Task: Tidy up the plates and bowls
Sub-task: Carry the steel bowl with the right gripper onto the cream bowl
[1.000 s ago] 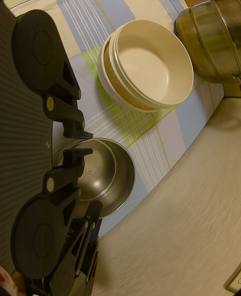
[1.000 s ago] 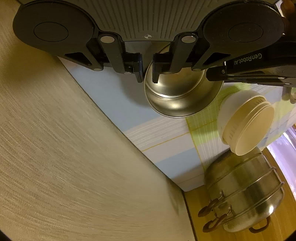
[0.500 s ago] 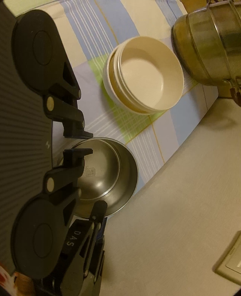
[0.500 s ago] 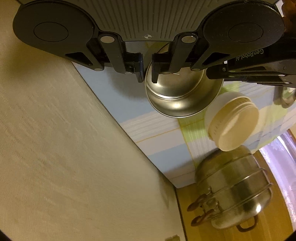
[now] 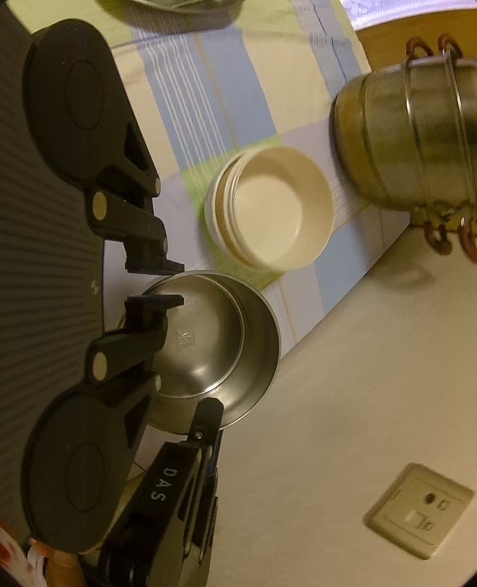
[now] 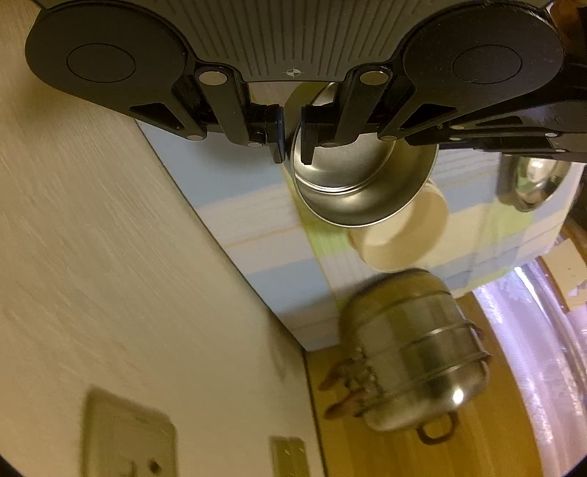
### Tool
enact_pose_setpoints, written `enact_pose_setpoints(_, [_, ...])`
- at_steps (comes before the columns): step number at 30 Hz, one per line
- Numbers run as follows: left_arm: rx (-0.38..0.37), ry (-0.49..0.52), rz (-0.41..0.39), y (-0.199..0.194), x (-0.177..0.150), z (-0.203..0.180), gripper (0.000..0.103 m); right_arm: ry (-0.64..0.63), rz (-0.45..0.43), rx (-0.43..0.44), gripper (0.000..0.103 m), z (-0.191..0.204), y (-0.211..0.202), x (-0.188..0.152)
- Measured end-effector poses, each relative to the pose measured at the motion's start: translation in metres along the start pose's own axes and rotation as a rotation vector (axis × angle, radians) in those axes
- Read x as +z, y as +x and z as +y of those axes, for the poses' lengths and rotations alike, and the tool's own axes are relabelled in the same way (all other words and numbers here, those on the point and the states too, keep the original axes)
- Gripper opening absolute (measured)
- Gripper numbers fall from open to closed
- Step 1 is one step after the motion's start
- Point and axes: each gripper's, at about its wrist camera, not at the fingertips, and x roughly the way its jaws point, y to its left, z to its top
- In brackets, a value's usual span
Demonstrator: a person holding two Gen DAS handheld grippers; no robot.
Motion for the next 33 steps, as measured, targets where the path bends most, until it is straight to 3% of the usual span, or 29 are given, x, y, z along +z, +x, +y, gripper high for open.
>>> enact_pose_setpoints(15, [0.075, -0.067, -0.092, -0.03, 0.027, 0.049, 0.009, -0.047, -0.025, 0.099, 0.008, 0.049, 0.022, 0.044])
enact_pose_setpoints(24, [0.083, -0.07, -0.121, -0.021, 0.052, 0.066, 0.008, -0.062, -0.035, 0.099, 0.008, 0.061, 0.044, 0.067])
enact_pose_setpoints(33, [0.086, -0.085, -0.101, -0.002, 0.065, 0.078, 0.009, -0.049, -0.009, 0.098, 0.008, 0.061, 0.072, 0.082])
